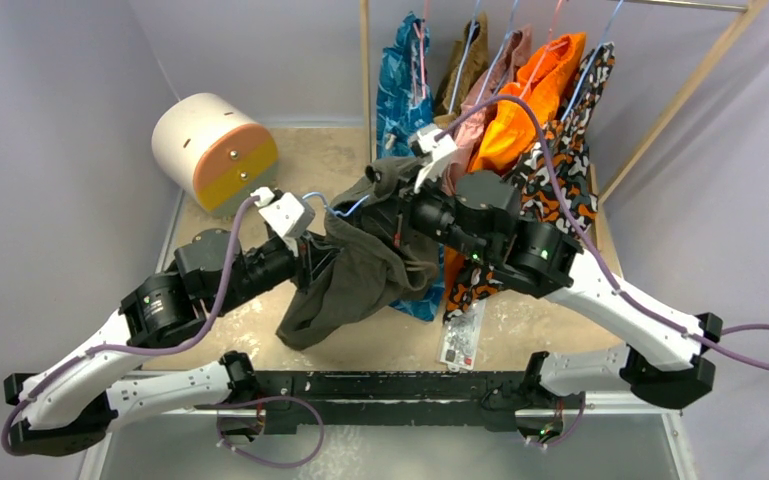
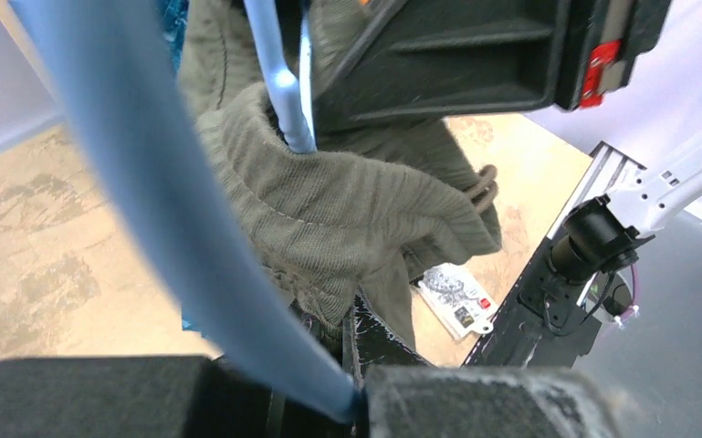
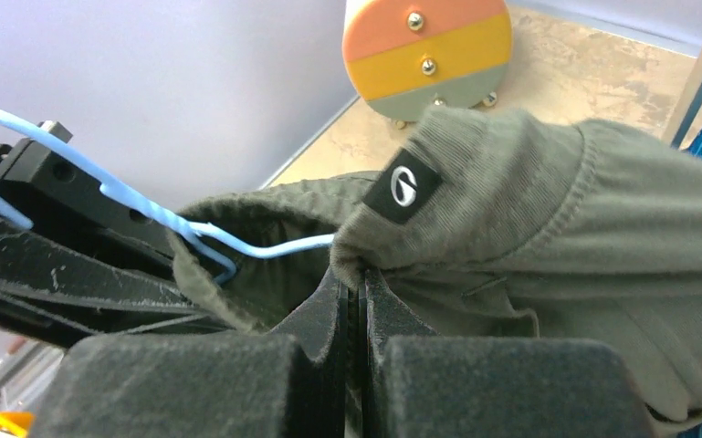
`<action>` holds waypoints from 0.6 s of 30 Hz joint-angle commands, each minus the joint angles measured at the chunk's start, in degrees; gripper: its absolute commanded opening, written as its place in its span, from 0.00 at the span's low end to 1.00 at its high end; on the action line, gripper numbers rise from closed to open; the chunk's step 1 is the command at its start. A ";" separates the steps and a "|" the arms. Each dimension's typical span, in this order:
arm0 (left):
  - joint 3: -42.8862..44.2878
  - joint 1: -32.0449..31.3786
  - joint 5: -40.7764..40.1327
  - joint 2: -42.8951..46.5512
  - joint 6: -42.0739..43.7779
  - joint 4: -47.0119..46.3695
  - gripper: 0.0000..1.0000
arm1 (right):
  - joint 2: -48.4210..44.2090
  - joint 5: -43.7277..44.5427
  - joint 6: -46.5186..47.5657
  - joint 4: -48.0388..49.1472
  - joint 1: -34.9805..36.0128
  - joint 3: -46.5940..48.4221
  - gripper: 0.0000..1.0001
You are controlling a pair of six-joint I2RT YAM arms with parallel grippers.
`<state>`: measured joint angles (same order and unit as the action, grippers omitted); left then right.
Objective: Place the shorts on the hanger
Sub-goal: Hang the shorts on the hanger.
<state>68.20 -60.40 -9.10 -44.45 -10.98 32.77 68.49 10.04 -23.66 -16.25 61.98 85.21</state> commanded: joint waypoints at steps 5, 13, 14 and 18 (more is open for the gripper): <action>4.77 0.15 2.62 -6.19 -0.50 -11.06 0.00 | 4.24 -12.86 5.15 2.39 3.61 13.68 0.00; -2.65 0.13 -1.39 0.27 0.60 -14.78 0.00 | 4.75 -10.97 8.16 -2.92 3.67 17.78 0.00; -4.21 0.16 -1.44 1.75 0.78 -18.34 0.00 | 5.78 -11.88 9.01 -3.98 3.80 22.25 0.00; -10.39 0.11 -2.21 5.43 -0.50 -27.17 0.00 | 7.81 -18.34 10.88 -2.45 4.03 29.25 0.00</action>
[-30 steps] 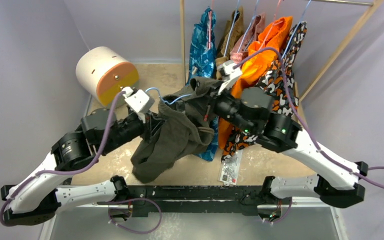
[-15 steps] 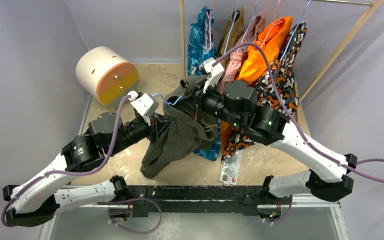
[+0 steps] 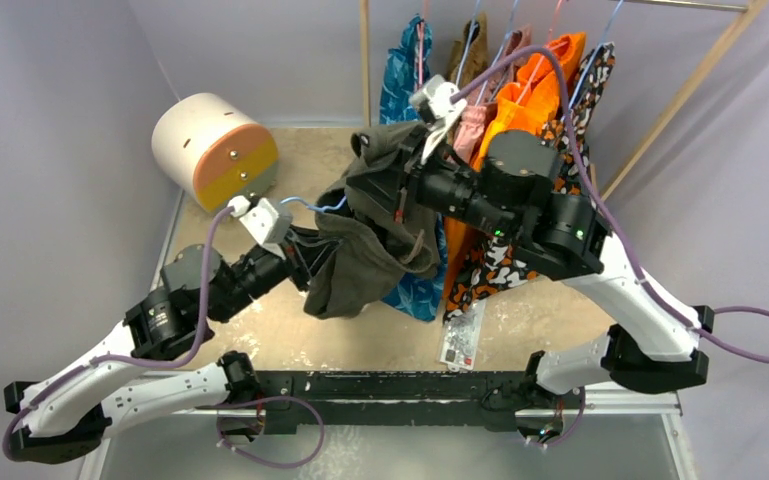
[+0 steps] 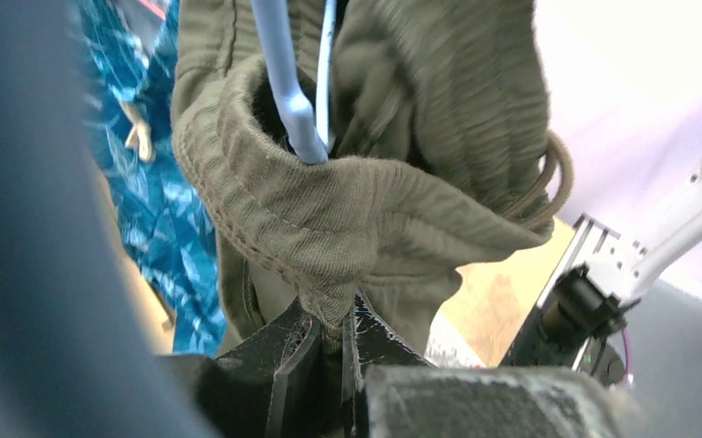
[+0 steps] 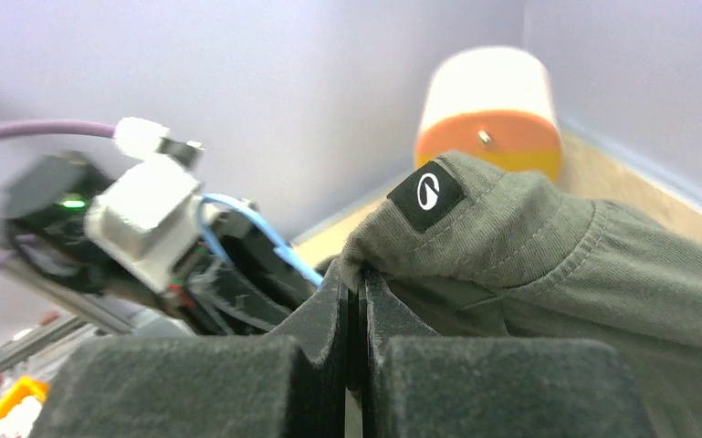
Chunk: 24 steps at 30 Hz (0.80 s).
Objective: Place the shorts on the hanger
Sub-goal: Hang the shorts on the hanger.
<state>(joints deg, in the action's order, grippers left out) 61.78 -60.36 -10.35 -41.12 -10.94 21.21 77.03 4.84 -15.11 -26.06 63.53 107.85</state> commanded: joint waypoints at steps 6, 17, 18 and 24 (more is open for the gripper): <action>-8.38 0.07 -1.24 4.05 -2.94 -18.11 0.00 | 3.12 -20.72 1.14 3.69 2.64 -1.95 0.00; 0.16 0.13 0.76 2.85 -3.13 -18.58 0.00 | 10.49 -19.77 4.05 0.50 4.68 19.21 0.00; -0.21 0.10 0.97 2.90 -3.53 -18.58 0.00 | 11.03 -19.59 3.90 0.38 4.68 16.79 0.00; -4.41 0.12 -1.54 5.94 -3.94 -16.37 0.00 | 11.94 -21.11 3.19 1.19 5.06 2.83 0.00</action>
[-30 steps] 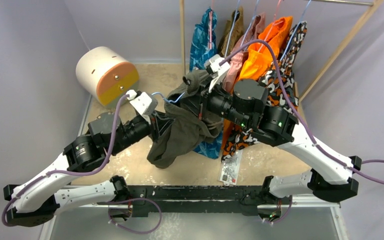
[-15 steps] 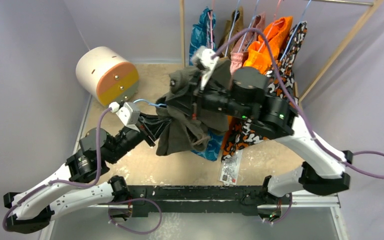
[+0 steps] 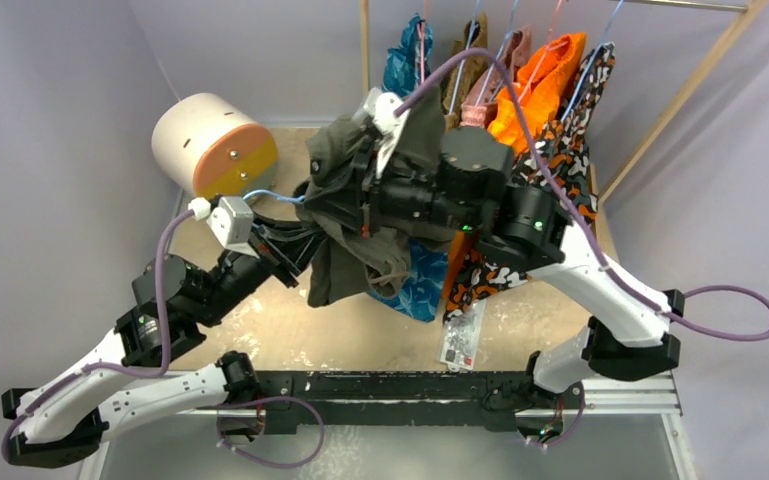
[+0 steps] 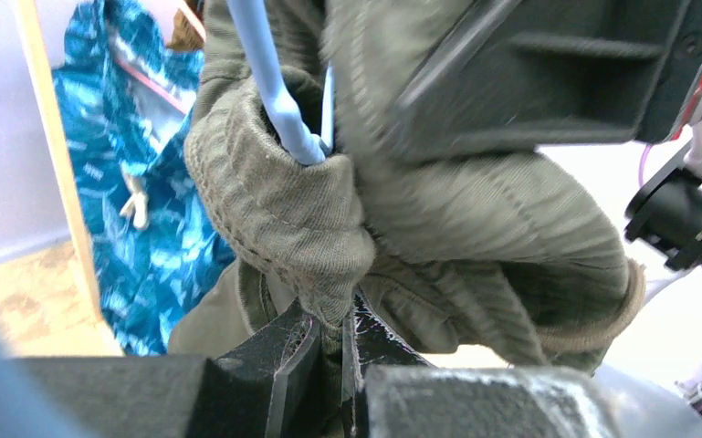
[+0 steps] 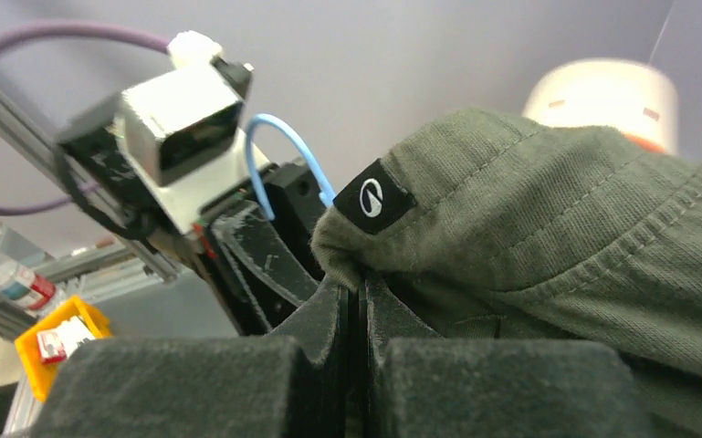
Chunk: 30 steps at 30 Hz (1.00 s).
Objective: Place the shorts on the hanger
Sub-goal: Hang the shorts on the hanger.
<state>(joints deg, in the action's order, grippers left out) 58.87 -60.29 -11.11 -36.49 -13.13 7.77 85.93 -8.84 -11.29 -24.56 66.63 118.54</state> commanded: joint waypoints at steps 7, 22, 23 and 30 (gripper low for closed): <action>-4.00 0.00 -0.59 6.03 -0.90 5.08 0.00 | -10.59 0.83 -1.77 6.44 2.01 -25.00 0.00; -14.98 0.07 1.62 8.73 -6.34 -6.86 0.00 | -16.55 -0.03 -1.94 10.41 2.02 -37.81 0.29; -15.35 0.01 1.42 9.06 -6.45 -7.30 0.00 | -16.92 0.29 -1.93 10.16 2.02 -37.90 0.34; -16.21 0.02 -0.35 11.09 -5.72 -7.57 0.00 | -19.55 3.28 -1.77 7.31 2.08 -36.62 0.63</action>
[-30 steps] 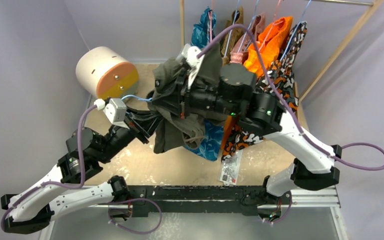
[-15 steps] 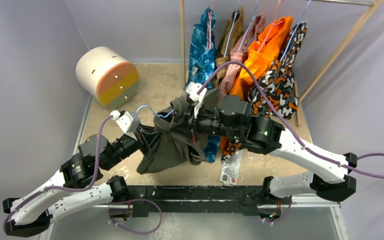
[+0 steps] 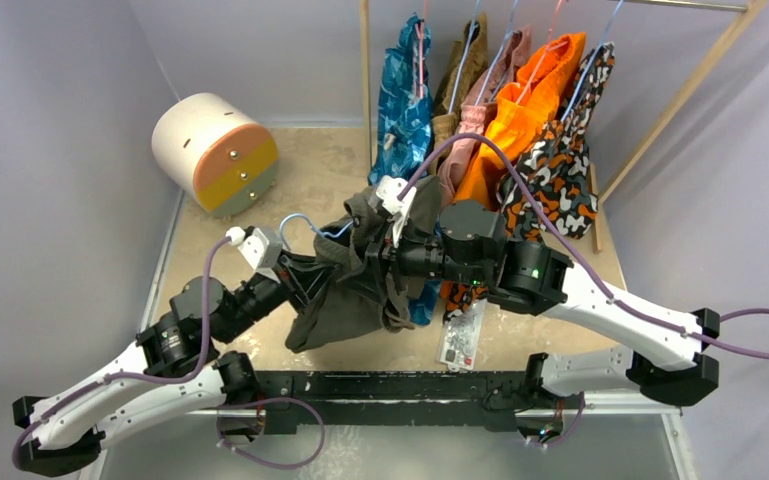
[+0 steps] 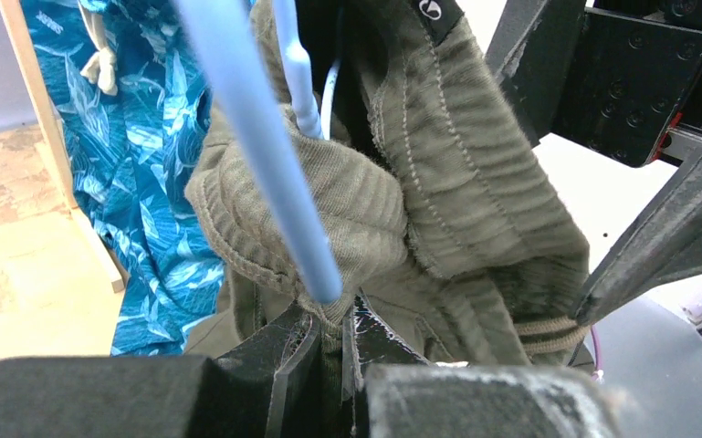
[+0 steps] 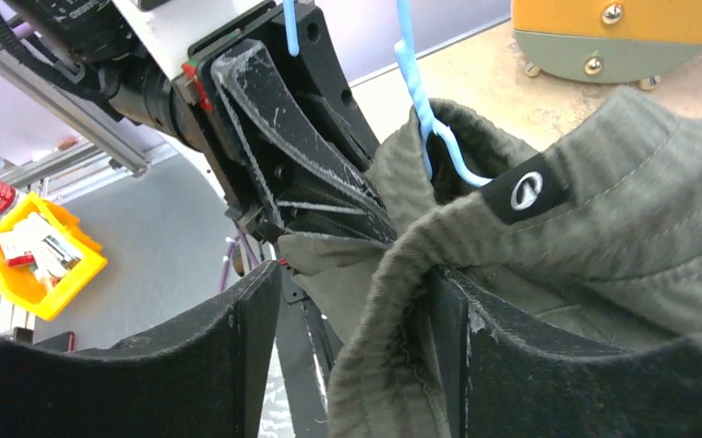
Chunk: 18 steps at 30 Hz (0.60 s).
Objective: Place the shorts on the hanger
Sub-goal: Hang the shorts on the hanger.
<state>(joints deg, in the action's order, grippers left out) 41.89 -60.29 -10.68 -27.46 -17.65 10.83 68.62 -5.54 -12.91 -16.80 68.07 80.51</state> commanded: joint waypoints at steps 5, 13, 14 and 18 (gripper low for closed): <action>0.27 0.07 -2.50 4.18 -0.98 -9.41 0.00 | -2.99 7.20 1.50 -5.06 0.57 6.31 0.73; 0.41 0.05 -3.50 6.04 -0.60 -7.82 0.00 | -3.65 15.36 3.31 -7.98 0.61 9.69 0.84; 0.53 0.05 -3.30 5.91 -0.55 -7.63 0.00 | -4.08 17.33 3.11 -7.69 0.57 9.47 0.84; 0.69 0.00 -2.65 5.99 -0.46 -7.45 0.00 | -4.88 24.42 -0.47 -9.07 0.57 8.87 0.82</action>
<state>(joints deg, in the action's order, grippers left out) 41.34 -60.29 -13.30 -22.11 -17.61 9.91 65.17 9.82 -11.29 -24.88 68.47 88.07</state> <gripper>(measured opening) 0.068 0.830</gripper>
